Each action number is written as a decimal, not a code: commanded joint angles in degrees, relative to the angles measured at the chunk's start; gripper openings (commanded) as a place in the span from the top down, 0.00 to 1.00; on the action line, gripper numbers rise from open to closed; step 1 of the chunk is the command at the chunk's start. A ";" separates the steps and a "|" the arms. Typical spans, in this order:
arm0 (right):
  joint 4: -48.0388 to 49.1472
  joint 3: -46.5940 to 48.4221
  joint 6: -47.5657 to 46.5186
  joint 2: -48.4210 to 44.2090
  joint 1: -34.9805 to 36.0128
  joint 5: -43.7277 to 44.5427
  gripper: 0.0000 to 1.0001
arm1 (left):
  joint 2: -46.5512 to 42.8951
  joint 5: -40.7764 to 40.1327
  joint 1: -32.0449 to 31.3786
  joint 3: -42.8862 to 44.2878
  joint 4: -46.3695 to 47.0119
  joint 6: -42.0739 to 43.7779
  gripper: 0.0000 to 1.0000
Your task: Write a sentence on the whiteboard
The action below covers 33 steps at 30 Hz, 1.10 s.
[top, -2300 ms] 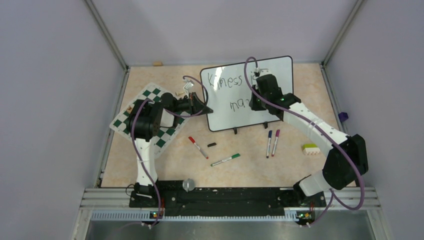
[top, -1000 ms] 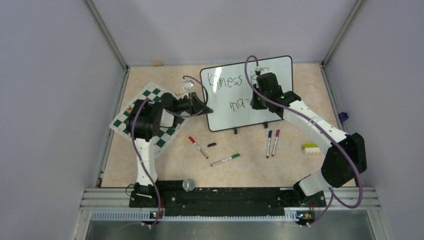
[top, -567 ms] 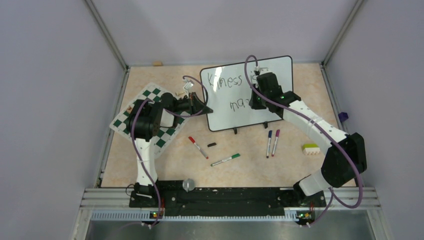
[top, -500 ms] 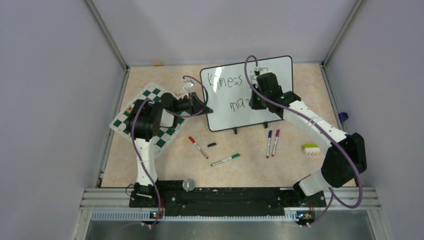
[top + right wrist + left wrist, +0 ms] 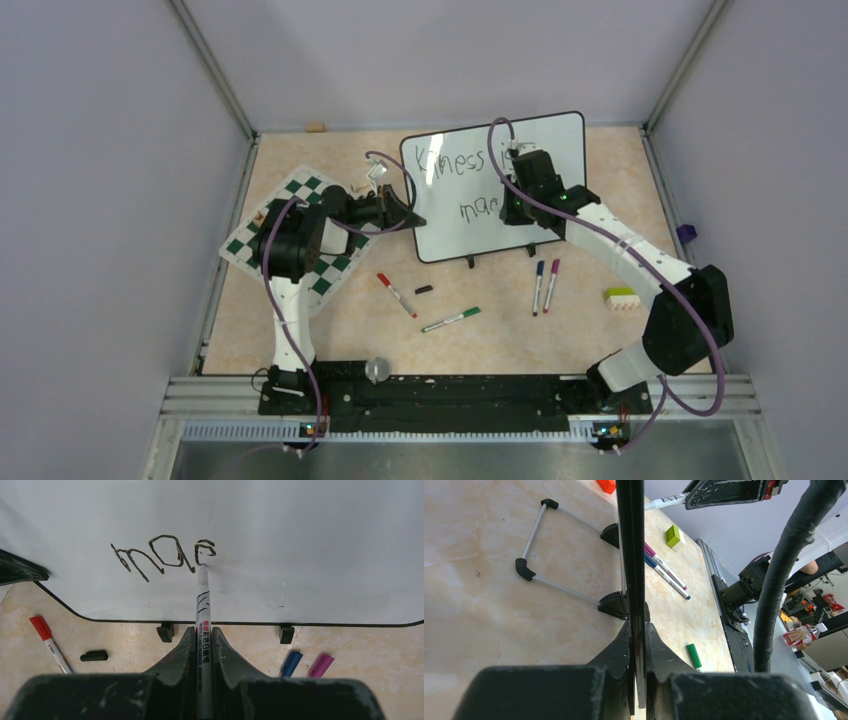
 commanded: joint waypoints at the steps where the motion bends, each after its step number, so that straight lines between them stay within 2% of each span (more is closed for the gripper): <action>1: 0.99 1.89 -0.35 0.12 -1.04 4.31 1.00 | -1.99 1.74 0.09 0.82 9.29 3.16 1.00; 19: 1.97 5.30 -1.65 1.15 -1.33 4.04 1.00 | -2.00 1.70 0.05 0.75 9.28 3.18 1.00; 33: 1.78 -0.98 -0.58 -0.82 -1.31 2.61 1.00 | -1.99 1.71 0.05 0.84 9.29 3.14 1.00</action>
